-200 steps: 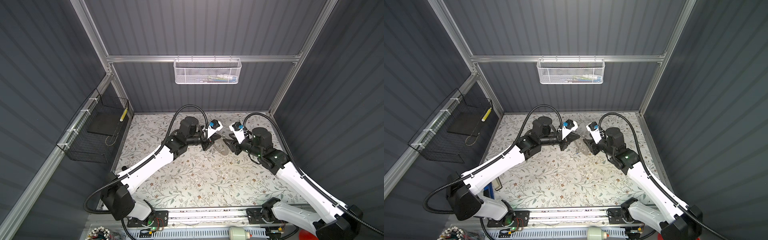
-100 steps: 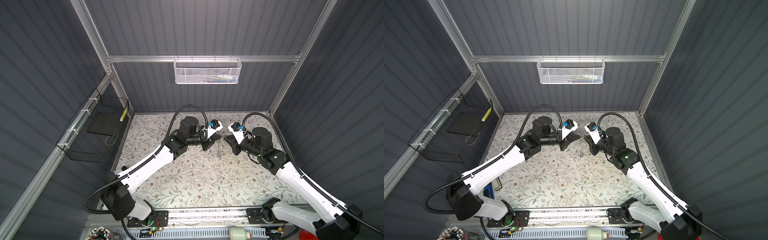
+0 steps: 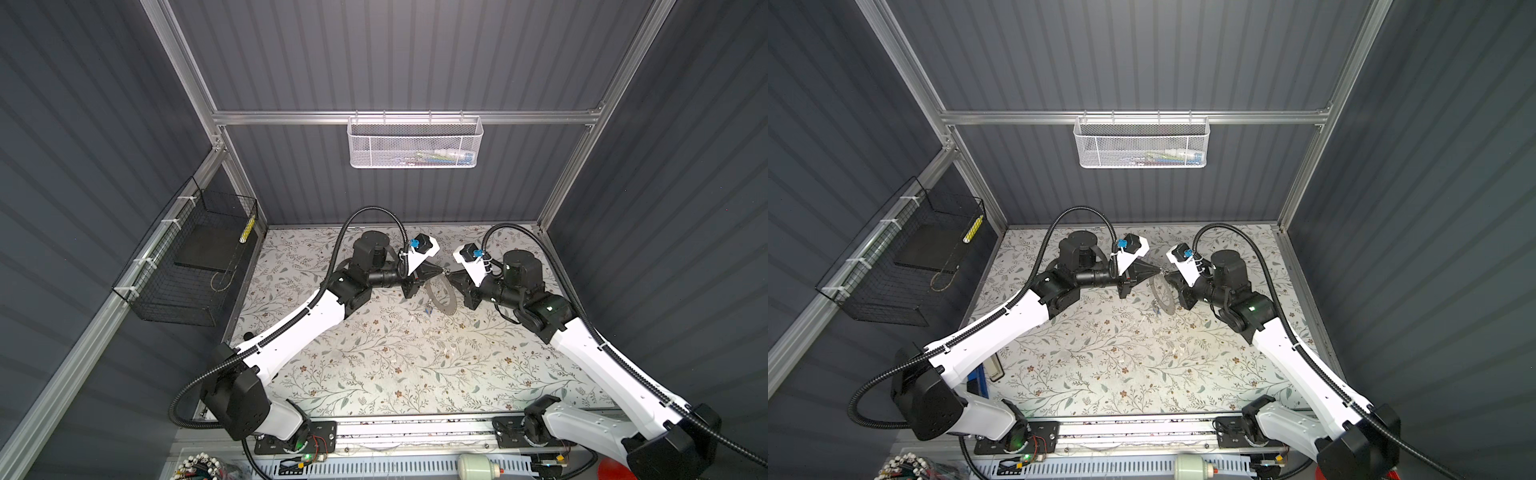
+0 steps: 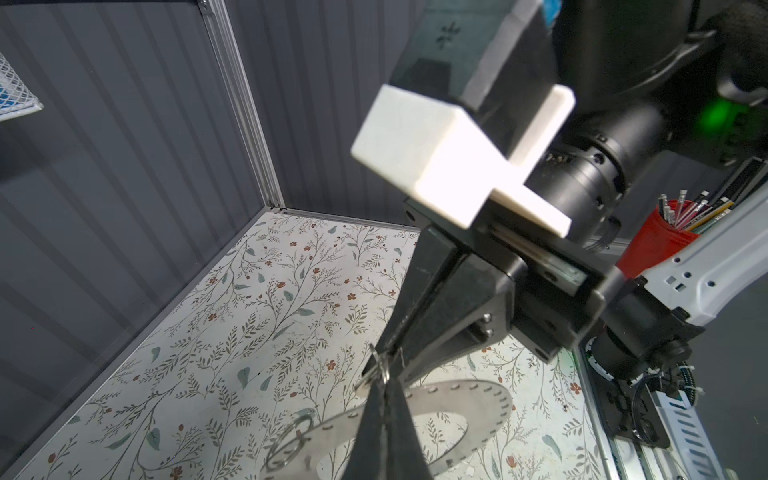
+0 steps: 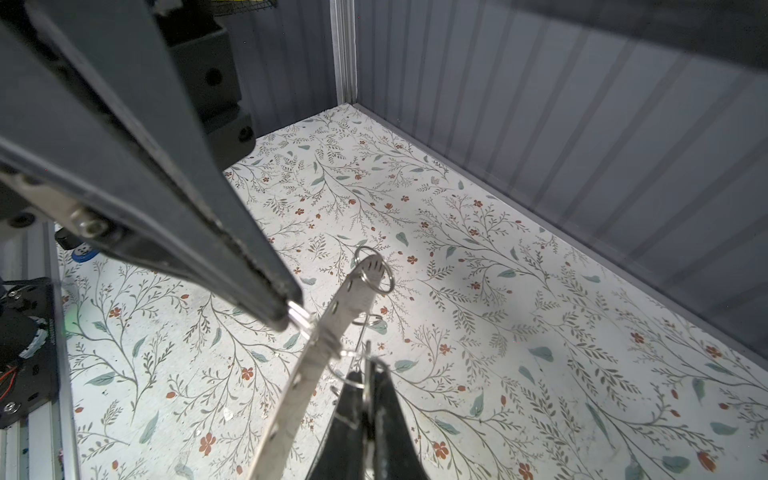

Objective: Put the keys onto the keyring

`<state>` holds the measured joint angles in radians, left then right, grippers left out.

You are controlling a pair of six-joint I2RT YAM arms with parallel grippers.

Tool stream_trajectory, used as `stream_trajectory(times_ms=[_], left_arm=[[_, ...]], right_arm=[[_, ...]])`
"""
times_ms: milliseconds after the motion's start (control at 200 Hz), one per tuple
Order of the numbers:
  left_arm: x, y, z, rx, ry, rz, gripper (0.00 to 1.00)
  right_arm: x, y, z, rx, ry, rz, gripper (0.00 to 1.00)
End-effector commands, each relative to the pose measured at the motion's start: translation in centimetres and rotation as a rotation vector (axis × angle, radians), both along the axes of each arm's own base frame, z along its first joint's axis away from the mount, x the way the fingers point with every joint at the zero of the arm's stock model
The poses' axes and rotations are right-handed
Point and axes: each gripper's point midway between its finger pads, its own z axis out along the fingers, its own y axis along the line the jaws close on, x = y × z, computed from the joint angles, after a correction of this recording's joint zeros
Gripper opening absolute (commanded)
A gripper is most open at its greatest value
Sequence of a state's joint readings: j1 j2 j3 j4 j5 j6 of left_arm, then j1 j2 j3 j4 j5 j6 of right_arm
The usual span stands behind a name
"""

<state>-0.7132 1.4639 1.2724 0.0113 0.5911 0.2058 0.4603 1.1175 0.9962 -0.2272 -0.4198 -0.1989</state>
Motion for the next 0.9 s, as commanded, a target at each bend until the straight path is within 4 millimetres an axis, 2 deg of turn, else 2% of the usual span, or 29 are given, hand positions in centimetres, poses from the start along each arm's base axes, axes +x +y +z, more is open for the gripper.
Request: stream_trajectory(times_ms=[0, 160, 425, 820, 895], left_arm=[[-1.0, 0.2, 2.9, -0.096, -0.061, -0.051, 0.00], [-0.4, 0.2, 2.8, -0.132, -0.065, -0.045, 0.00], [0.1, -0.1, 2.6, -0.179, -0.063, -0.044, 0.00], [0.3, -0.1, 2.2, -0.275, -0.055, -0.050, 0.00], [0.2, -0.1, 2.2, -0.291, -0.053, -0.057, 0.00]], right_arm=[[-1.2, 1.4, -0.4, 0.017, 0.065, 0.119, 0.00], [-1.6, 2.3, -0.5, 0.037, 0.091, 0.179, 0.00], [-2.2, 3.2, 0.6, 0.053, 0.035, 0.243, 0.00], [-0.9, 3.7, 2.9, 0.100, -0.040, 0.228, 0.00], [-0.9, 3.9, 3.1, 0.111, -0.043, 0.235, 0.04]])
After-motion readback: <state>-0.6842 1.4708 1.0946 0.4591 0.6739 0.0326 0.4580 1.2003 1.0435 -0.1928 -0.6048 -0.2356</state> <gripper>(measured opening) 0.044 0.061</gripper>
